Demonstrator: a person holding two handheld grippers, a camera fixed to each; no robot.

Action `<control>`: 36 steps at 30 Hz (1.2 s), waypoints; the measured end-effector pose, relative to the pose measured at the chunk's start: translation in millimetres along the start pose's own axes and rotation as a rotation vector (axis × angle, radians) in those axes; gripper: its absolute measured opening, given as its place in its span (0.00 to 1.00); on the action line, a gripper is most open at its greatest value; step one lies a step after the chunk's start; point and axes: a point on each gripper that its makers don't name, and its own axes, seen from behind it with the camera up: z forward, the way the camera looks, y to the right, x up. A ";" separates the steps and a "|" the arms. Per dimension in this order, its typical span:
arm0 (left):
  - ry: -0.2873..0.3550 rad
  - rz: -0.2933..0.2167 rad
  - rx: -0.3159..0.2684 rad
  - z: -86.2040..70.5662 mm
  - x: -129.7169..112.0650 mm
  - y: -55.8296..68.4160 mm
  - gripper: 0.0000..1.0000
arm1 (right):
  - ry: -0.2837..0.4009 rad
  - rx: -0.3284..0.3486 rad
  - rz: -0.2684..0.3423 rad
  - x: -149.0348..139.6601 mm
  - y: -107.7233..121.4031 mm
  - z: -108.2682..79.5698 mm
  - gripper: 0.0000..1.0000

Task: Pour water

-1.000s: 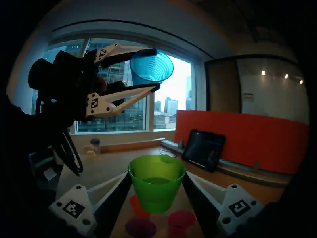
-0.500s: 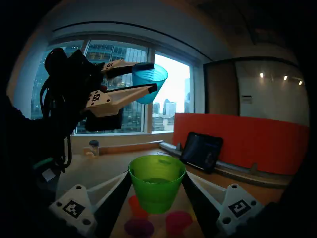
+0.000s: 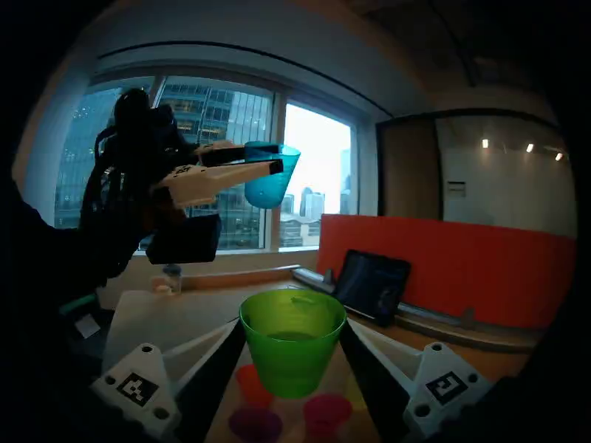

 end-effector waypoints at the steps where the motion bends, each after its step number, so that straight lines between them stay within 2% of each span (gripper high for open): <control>1: 0.001 -0.037 -0.001 -0.5 -0.2 -2.1 0.88 | 0.001 -0.001 -0.001 0.4 0.2 -0.5 0.90; 5: 0.012 -0.186 -0.004 -1.9 1.1 -9.7 0.88 | 0.003 -0.004 -0.005 2.2 1.3 -2.2 0.90; 9: 0.021 -0.308 -0.016 -2.8 1.8 -11.5 0.88 | 0.005 -0.007 -0.008 4.5 2.0 -3.6 0.90; 12: 0.012 -0.373 -0.029 -3.9 -1.3 -9.7 0.89 | 0.009 -0.012 -0.008 6.1 3.5 -4.7 0.90; 15: -0.011 -0.410 -0.040 -4.4 -8.5 -7.9 0.89 | 0.010 -0.013 -0.006 7.1 4.6 -5.9 0.90; 18: -0.041 -0.425 -0.046 -5.6 -19.6 -6.2 0.89 | 0.010 -0.013 -0.005 7.9 5.0 -7.1 0.90; 36: -0.187 -0.425 -0.082 -29.6 -85.9 17.3 0.89 | -0.028 -0.035 -0.006 3.0 14.7 -12.6 0.90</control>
